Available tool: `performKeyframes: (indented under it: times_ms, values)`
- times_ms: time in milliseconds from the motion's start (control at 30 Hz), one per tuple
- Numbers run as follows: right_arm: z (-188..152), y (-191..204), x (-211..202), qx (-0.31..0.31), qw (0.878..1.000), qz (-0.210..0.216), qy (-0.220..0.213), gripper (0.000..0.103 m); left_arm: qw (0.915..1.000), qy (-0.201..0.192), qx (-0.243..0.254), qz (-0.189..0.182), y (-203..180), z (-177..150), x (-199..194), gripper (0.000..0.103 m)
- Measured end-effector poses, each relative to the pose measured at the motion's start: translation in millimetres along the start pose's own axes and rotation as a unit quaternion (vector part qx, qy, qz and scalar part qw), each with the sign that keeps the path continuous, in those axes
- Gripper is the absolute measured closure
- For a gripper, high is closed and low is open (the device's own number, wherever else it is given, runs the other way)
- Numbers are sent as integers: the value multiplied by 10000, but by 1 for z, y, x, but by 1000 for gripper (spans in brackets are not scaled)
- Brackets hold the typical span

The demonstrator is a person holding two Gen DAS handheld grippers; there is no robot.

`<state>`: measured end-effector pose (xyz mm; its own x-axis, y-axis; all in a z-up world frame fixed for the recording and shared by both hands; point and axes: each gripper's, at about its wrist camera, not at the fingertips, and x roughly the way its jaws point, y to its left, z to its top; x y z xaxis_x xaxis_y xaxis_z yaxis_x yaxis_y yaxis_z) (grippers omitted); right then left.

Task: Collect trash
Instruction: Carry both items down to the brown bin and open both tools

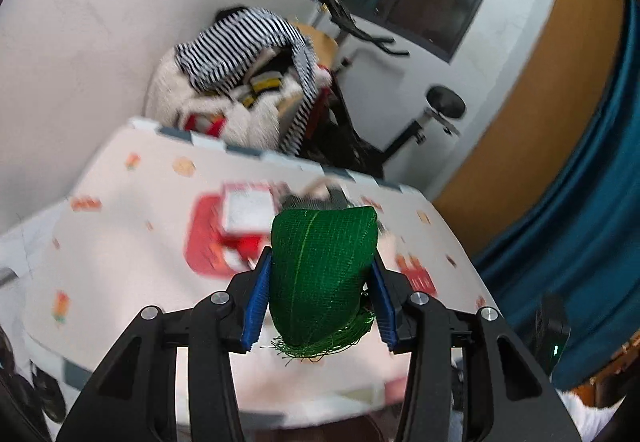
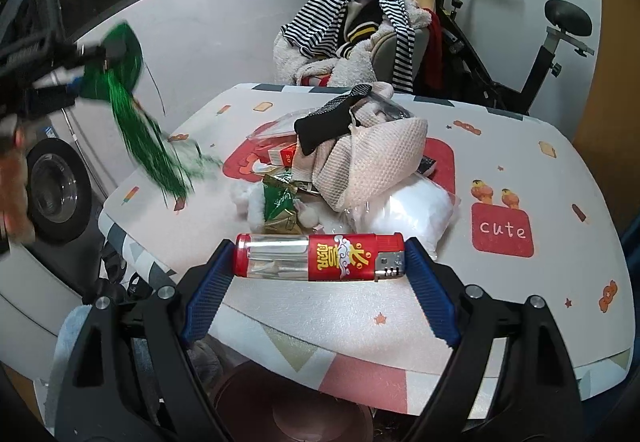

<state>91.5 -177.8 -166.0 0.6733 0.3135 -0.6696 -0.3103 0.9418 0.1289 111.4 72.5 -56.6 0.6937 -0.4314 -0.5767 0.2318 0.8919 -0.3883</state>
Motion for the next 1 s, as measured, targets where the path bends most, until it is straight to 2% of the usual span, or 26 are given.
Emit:
performKeyframes:
  times_ms: [200,333,500,667,767,867,933,967,1000]
  values:
    - [-14,-4,-17,-37,10000,-42,-35,20,9975,478,-123,-503,-13,-74,11,59]
    - [-33,-12,-29,27,10000,-46,-56,20,9936,820,-11,-780,-23,-126,20,59]
    - [-60,-19,-32,141,9998,-54,98,20,9815,1620,248,-994,-37,-199,46,59]
    - [-82,-24,-29,219,9994,-88,259,20,9744,2141,212,-653,-28,-248,79,58]
    - [-90,-24,-27,219,9991,-91,339,20,9715,2322,209,-423,-20,-263,95,56]
    - [-97,-23,-24,185,9988,-110,438,20,9667,2503,473,-253,-20,-276,109,54]
    - [-100,-23,-22,206,9985,-126,487,20,9646,2559,612,-186,-21,-279,113,44]
    - [-100,-23,-21,227,9984,-129,494,20,9645,2557,648,-152,-23,-277,117,33]
    - [-101,-23,-21,243,9984,-128,496,20,9651,2527,680,-126,-23,-277,116,30]
